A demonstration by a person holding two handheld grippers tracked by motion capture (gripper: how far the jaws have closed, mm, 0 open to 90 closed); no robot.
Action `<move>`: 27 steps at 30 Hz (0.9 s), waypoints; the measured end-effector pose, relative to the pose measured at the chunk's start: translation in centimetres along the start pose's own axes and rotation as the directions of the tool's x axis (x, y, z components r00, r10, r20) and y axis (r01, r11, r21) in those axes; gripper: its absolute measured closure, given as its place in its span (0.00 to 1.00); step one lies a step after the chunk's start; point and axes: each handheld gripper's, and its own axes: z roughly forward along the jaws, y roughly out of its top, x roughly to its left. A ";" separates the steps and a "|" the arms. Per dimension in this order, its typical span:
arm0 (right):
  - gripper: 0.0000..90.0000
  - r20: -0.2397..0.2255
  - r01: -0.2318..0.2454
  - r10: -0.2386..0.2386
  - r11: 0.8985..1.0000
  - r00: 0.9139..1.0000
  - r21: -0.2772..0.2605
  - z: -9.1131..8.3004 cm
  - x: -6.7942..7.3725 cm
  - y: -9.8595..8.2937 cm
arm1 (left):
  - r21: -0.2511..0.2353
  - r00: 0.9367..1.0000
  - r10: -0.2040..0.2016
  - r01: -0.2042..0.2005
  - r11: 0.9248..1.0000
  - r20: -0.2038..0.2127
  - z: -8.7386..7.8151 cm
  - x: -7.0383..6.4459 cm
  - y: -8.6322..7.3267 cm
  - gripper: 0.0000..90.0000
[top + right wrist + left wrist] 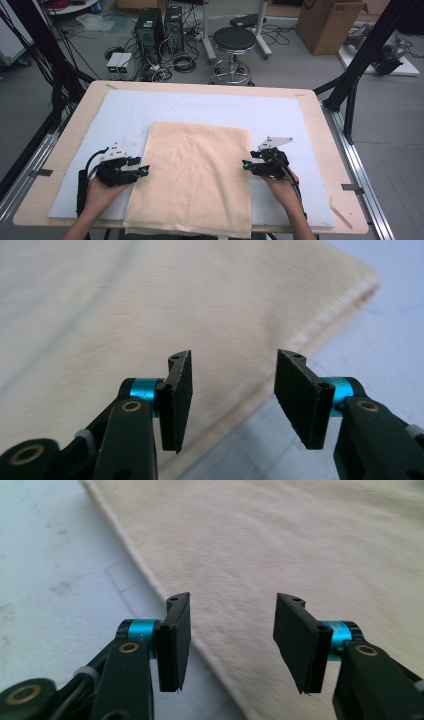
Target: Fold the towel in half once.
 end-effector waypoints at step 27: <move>0.94 -0.022 -0.060 0.062 0.995 0.998 0.085 3.6 -3.7 3.0 | -0.007 0.980 -0.197 0.197 0.980 -0.030 3.9 2.5 1.5 0.94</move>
